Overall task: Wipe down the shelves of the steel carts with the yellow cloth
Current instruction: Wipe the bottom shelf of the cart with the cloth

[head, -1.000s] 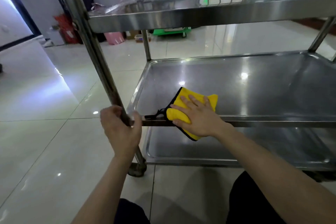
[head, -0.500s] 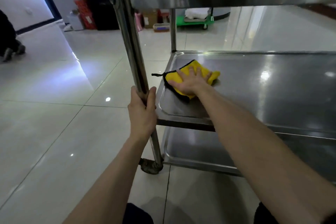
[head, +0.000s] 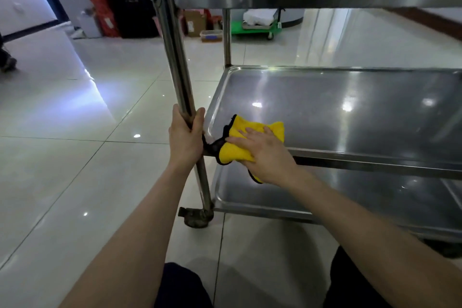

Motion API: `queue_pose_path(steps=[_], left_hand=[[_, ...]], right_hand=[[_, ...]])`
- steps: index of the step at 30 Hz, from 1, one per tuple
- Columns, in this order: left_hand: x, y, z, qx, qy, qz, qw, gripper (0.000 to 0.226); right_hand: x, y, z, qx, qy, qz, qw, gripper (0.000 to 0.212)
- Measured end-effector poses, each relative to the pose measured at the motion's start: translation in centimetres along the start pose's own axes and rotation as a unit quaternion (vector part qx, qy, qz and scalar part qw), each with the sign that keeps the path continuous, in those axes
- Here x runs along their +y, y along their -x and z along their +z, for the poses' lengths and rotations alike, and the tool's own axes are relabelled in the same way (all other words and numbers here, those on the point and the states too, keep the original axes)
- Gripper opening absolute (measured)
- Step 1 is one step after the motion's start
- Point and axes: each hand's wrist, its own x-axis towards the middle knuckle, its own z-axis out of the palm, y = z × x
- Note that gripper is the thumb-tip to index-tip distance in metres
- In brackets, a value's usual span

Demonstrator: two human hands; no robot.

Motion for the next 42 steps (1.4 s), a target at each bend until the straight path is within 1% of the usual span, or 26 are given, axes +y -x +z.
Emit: queue_pose_path(steps=[2, 4, 5, 7, 8, 9, 11, 12, 15, 16, 18, 20, 21, 23, 25, 26, 28, 30, 31, 33, 34, 35, 37, 39, 40, 42], left_hand=[[0.2, -0.2, -0.1, -0.010, -0.005, -0.002, 1.000, 0.036], [0.1, 0.4, -0.4, -0.021, -0.052, -0.002, 0.998, 0.035], [-0.6, 1.3, -0.6, -0.009, -0.089, -0.003, 0.996, 0.041], [-2.8, 5.0, -1.2, 0.061, -0.117, -0.014, 0.991, 0.049], [-3.7, 7.7, -1.4, 0.090, -0.110, -0.028, 0.989, 0.044], [-4.6, 10.4, -1.4, 0.091, -0.102, -0.051, 0.989, 0.032], [-6.2, 14.9, -0.5, 0.004, -0.083, -0.110, 0.990, 0.010], [-6.8, 16.5, 0.4, -0.057, -0.072, -0.133, 0.987, 0.011], [-7.0, 18.5, 3.9, -0.255, -0.002, -0.195, 0.947, 0.030], [-6.7, 18.8, 5.3, -0.320, 0.016, -0.214, 0.923, 0.038], [-6.3, 19.4, 8.1, -0.432, -0.004, -0.228, 0.873, 0.052], [-6.4, 19.9, 10.8, -0.479, -0.042, -0.214, 0.850, 0.060], [-6.5, 20.1, 12.1, -0.472, -0.040, -0.217, 0.854, 0.059], [-7.1, 19.9, 14.2, -0.420, 0.035, -0.269, 0.866, 0.061], [-7.6, 19.3, 15.3, -0.369, 0.134, -0.319, 0.863, 0.071], [-7.7, 18.6, 15.6, -0.347, 0.151, -0.315, 0.870, 0.069], [-7.2, 17.2, 15.7, -0.320, 0.118, -0.269, 0.901, 0.063], [-6.7, 16.0, 15.2, -0.320, 0.053, -0.201, 0.925, 0.055], [-6.6, 15.5, 14.9, -0.328, 0.034, -0.172, 0.928, 0.052], [-6.3, 14.9, 14.3, -0.356, 0.000, -0.128, 0.926, 0.050], [-6.2, 14.7, 14.3, -0.379, -0.019, -0.108, 0.919, 0.051], [-6.0, 14.5, 14.5, -0.410, -0.040, -0.092, 0.907, 0.053], [-5.5, 14.7, 14.9, -0.459, -0.064, -0.079, 0.883, 0.055], [-5.1, 14.8, 15.0, -0.489, -0.064, -0.083, 0.866, 0.056], [-5.2, 14.7, 15.0, -0.495, -0.063, -0.090, 0.862, 0.056], [-5.9, 14.3, 14.3, -0.507, -0.070, -0.111, 0.852, 0.059]], right_hand=[[-0.8, 1.4, -0.9, 0.053, -0.057, 0.014, 0.997, 0.051], [-1.5, 3.5, -1.4, 0.126, -0.089, 0.052, 0.987, 0.055], [-1.9, 5.1, -1.3, 0.174, -0.110, 0.072, 0.976, 0.058], [-2.5, 9.1, -0.8, 0.242, -0.186, 0.111, 0.946, 0.067], [-2.7, 11.2, -0.2, 0.255, -0.222, 0.127, 0.932, 0.069], [-2.6, 12.9, 0.6, 0.260, -0.256, 0.148, 0.919, 0.070], [-1.9, 15.4, 2.6, 0.251, -0.326, 0.207, 0.888, 0.063], [-1.3, 16.0, 3.6, 0.238, -0.357, 0.246, 0.869, 0.056], [1.9, 16.1, 5.9, 0.185, -0.411, 0.390, 0.803, 0.043], [3.0, 15.9, 6.4, 0.169, -0.427, 0.431, 0.777, 0.047], [4.5, 15.7, 7.1, 0.147, -0.473, 0.467, 0.733, 0.058], [5.9, 15.5, 7.9, 0.139, -0.520, 0.464, 0.704, 0.058], [6.5, 15.4, 8.3, 0.134, -0.540, 0.463, 0.690, 0.058], [7.7, 15.5, 9.2, 0.123, -0.562, 0.461, 0.676, 0.060], [9.0, 15.9, 9.8, 0.117, -0.552, 0.442, 0.697, 0.059], [9.8, 16.0, 10.0, 0.110, -0.544, 0.433, 0.710, 0.058], [11.6, 16.5, 10.3, 0.064, -0.511, 0.428, 0.742, 0.052], [13.5, 17.3, 10.2, 0.011, -0.385, 0.405, 0.829, 0.046], [14.4, 17.9, 10.2, 0.021, -0.302, 0.390, 0.870, 0.047], [15.5, 19.1, 10.1, 0.096, -0.207, 0.326, 0.917, 0.062], [15.8, 19.3, 9.8, 0.113, -0.203, 0.278, 0.932, 0.075], [15.8, 19.3, 9.5, 0.097, -0.224, 0.233, 0.941, 0.089], [15.0, 18.7, 9.1, 0.021, -0.291, 0.165, 0.942, 0.111], [14.3, 17.8, 9.1, -0.033, -0.338, 0.148, 0.929, 0.114], [14.1, 17.3, 9.1, -0.049, -0.348, 0.156, 0.923, 0.104], [13.9, 16.6, 9.7, -0.048, -0.359, 0.169, 0.916, 0.060]])
